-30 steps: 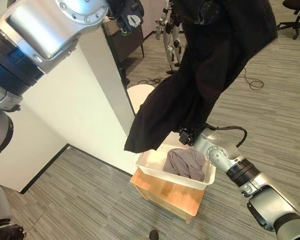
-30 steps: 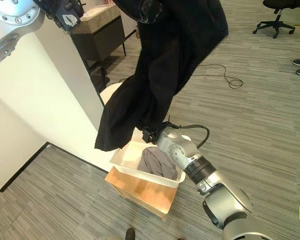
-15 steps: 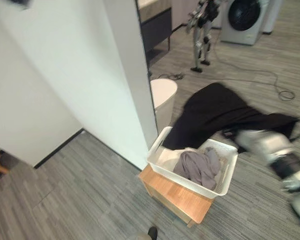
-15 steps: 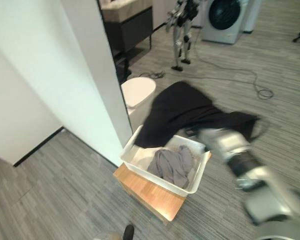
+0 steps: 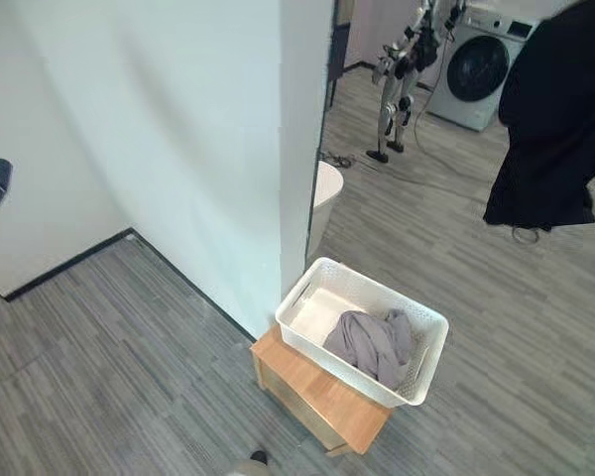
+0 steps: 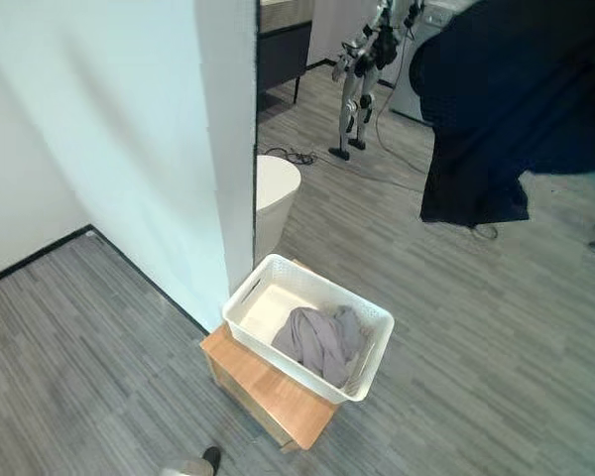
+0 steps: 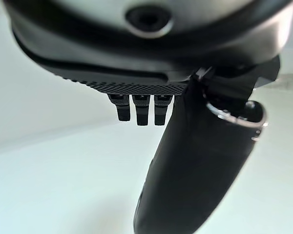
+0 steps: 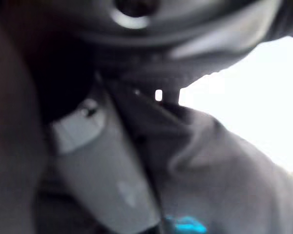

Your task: Pick up bed clothes into laundry basket.

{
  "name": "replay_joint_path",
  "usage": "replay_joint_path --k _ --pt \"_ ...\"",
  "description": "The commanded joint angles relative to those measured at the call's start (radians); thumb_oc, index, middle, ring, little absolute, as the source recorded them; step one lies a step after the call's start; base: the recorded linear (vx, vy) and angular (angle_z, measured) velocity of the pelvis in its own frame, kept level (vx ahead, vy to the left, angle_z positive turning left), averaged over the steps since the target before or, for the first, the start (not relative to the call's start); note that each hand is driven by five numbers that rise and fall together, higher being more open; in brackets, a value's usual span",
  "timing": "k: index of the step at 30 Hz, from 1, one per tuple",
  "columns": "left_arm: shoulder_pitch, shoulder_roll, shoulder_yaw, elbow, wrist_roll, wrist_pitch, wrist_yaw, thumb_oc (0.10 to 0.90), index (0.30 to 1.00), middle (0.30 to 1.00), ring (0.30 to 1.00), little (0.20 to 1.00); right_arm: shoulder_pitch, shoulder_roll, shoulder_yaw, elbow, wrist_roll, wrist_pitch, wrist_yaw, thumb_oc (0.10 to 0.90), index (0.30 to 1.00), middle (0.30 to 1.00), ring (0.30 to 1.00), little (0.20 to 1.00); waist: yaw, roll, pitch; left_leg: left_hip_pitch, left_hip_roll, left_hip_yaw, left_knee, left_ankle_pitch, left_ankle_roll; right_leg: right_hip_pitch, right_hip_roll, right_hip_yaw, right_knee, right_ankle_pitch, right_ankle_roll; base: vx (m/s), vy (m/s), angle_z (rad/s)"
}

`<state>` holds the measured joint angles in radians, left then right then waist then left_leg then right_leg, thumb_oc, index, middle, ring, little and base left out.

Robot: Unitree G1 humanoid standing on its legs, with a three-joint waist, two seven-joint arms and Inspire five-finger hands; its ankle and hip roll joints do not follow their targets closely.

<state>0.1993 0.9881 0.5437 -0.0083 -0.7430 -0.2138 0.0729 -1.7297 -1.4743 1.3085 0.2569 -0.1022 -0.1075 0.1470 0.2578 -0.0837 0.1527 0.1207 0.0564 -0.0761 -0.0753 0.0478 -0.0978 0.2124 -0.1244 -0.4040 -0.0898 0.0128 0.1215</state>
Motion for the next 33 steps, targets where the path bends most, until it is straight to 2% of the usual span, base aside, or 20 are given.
replay_joint_path --k 1,4,5,7,9,11,14,17,20,22,23,25,27,28,31,33 --pt "-0.007 -0.007 0.048 -0.026 0.006 -0.093 0.014 0.8 0.9 0.9 0.9 0.9 -0.138 0.022 0.092 -0.054 -0.283 -0.05 0.021 0.4 0.3 0.3 0.3 0.3 0.002 -0.122 -0.086 -0.123 0.047 -0.019 0.003 0.074 -0.05 0.042 -0.03 -0.025 0.039 -0.069 0.028 -0.02 -0.02 0.03" --pt "0.01 -0.019 0.053 -0.029 0.008 -0.088 0.007 0.8 0.9 0.9 0.9 0.9 -0.13 0.018 0.092 -0.064 -0.305 -0.051 0.037 0.4 0.3 0.3 0.3 0.3 0.004 -0.136 -0.087 -0.126 0.045 -0.02 0.003 0.075 -0.049 0.04 -0.031 -0.026 0.039 -0.071 0.028 -0.02 -0.005 -0.01" --pt "0.044 -0.035 0.061 -0.032 0.016 -0.079 -0.006 0.8 0.9 0.9 0.9 0.9 -0.105 0.01 0.092 -0.083 -0.381 -0.07 0.063 0.4 0.3 0.3 0.3 0.3 0.01 -0.176 -0.078 -0.128 0.045 -0.024 0.003 0.073 -0.048 0.038 -0.029 -0.026 0.039 -0.071 0.027 -0.03 -0.007 -0.06" --pt "0.079 -0.057 0.072 -0.052 0.017 -0.07 -0.02 0.8 0.9 0.9 0.9 0.9 -0.088 0.012 0.092 -0.09 -0.432 -0.084 0.082 0.4 0.3 0.3 0.3 0.3 0.015 -0.203 -0.074 -0.129 0.044 -0.02 0.004 0.071 -0.045 0.036 -0.029 -0.02 0.038 -0.071 0.027 -0.02 0.0 -0.07" --pt "0.098 -0.079 0.075 -0.068 0.016 -0.06 -0.031 0.8 0.9 0.9 0.9 0.9 -0.075 0.01 0.092 -0.106 -0.453 -0.092 0.102 0.4 0.3 0.3 0.3 0.3 0.021 -0.211 -0.07 -0.128 0.042 -0.019 0.004 0.069 -0.042 0.034 -0.031 -0.011 0.037 -0.069 0.027 -0.01 0.006 -0.09" --pt "0.113 -0.113 0.051 -0.113 0.026 -0.041 -0.056 0.8 0.9 0.9 0.9 0.9 -0.06 0.013 0.092 -0.106 -0.425 -0.094 0.12 0.4 0.3 0.3 0.3 0.3 0.03 -0.205 -0.064 -0.13 0.038 -0.017 0.005 0.067 -0.036 0.029 -0.033 -0.004 0.038 -0.067 0.028 -0.01 0.015 -0.16" --pt "0.115 -0.113 0.037 -0.135 0.04 -0.032 -0.065 0.8 0.9 0.9 0.9 0.9 -0.049 0.016 0.092 -0.107 -0.404 -0.097 0.138 0.4 0.3 0.3 0.3 0.3 0.036 -0.206 -0.062 -0.131 0.036 -0.017 0.005 0.066 -0.035 0.027 -0.035 -0.005 0.04 -0.066 0.028 0.0 0.002 -0.03" --pt "0.116 -0.103 0.037 -0.165 0.05 -0.027 -0.081 0.8 0.9 0.9 0.9 0.9 -0.053 0.035 0.092 -0.15 -0.33 -0.109 0.204 0.4 0.3 0.3 0.3 0.3 0.031 -0.215 -0.059 -0.133 0.038 -0.005 0.005 0.067 -0.034 0.022 -0.031 -0.003 0.032 -0.061 0.027 -0.03 -0.001 0.04" --pt "0.127 -0.104 0.047 -0.179 0.045 -0.027 -0.089 0.8 0.9 0.9 0.9 0.9 -0.053 0.037 0.092 -0.146 -0.308 -0.109 0.211 0.4 0.3 0.3 0.3 0.3 0.027 -0.213 -0.06 -0.127 0.039 0.006 0.005 0.063 -0.032 0.016 -0.031 0.007 0.031 -0.056 0.029 -0.01 0.007 -0.05" --pt "0.132 -0.113 0.046 -0.186 0.031 -0.028 -0.095 0.8 0.9 0.9 0.9 0.9 -0.055 0.035 0.092 -0.139 -0.275 -0.102 0.207 0.4 0.3 0.3 0.3 0.3 0.022 -0.203 -0.059 -0.124 0.041 0.013 0.005 0.062 -0.031 0.012 -0.032 0.014 0.032 -0.053 0.03 0.0 0.01 -0.12" --pt "0.129 -0.129 0.039 -0.191 0.024 -0.029 -0.093 0.8 0.9 0.9 0.9 0.9 -0.057 0.037 0.092 -0.13 -0.229 -0.091 0.196 0.4 0.3 0.3 0.3 0.3 0.021 -0.186 -0.058 -0.122 0.042 0.017 0.006 0.06 -0.029 0.008 -0.032 0.022 0.033 -0.051 0.031 -0.01 0.013 -0.24" --pt "0.099 -0.234 -0.027 -0.208 0.009 -0.029 -0.091 0.8 0.9 0.9 0.9 0.9 -0.06 0.054 0.092 -0.068 -0.027 -0.054 0.149 0.4 0.3 0.3 0.3 0.3 0.027 -0.089 -0.049 -0.118 0.042 0.023 0.007 0.058 -0.024 0.001 -0.032 0.034 0.036 -0.046 0.031 0.0 0.006 -0.26" --pt "0.099 -0.234 -0.028 -0.208 0.01 -0.029 -0.091 0.8 0.9 0.9 0.9 0.9 -0.06 0.055 0.092 -0.067 -0.026 -0.055 0.149 0.4 0.3 0.3 0.3 0.3 0.029 -0.088 -0.047 -0.116 0.044 0.024 0.007 0.058 -0.024 0.002 -0.031 0.036 0.036 -0.046 0.031 0.0 -0.001 -0.18" --pt "0.074 -0.277 -0.07 -0.21 -0.003 -0.026 -0.094 0.8 0.9 0.9 0.9 0.9 -0.044 0.075 0.085 -0.047 0.049 -0.049 0.139 0.4 0.3 0.3 0.3 0.3 0.031 -0.046 -0.041 -0.116 0.043 0.026 0.008 0.057 -0.022 0.0 -0.033 0.036 0.036 -0.045 0.031 0.0 -0.003 -0.13" --pt "0.064 -0.29 -0.093 -0.22 -0.008 -0.02 -0.099 0.8 0.9 0.9 0.9 0.9 0.039 0.094 0.018 -0.025 0.071 -0.038 0.145 0.4 0.3 0.3 0.3 0.3 0.036 -0.027 -0.033 -0.115 0.044 0.026 0.009 0.056 -0.02 0.001 -0.031 0.037 0.037 -0.043 0.03 0.0 -0.001 -0.03" --pt "0.069 -0.289 -0.095 -0.226 -0.013 -0.019 -0.101 0.8 0.9 0.9 0.9 0.9 0.098 0.099 -0.026 -0.018 0.07 -0.032 0.148 0.4 0.3 0.3 0.3 0.3 0.037 -0.027 -0.03 -0.115 0.043 0.026 0.009 0.056 -0.019 0.0 -0.031 0.036 0.037 -0.042 0.03 0.0 0.0 0.0"
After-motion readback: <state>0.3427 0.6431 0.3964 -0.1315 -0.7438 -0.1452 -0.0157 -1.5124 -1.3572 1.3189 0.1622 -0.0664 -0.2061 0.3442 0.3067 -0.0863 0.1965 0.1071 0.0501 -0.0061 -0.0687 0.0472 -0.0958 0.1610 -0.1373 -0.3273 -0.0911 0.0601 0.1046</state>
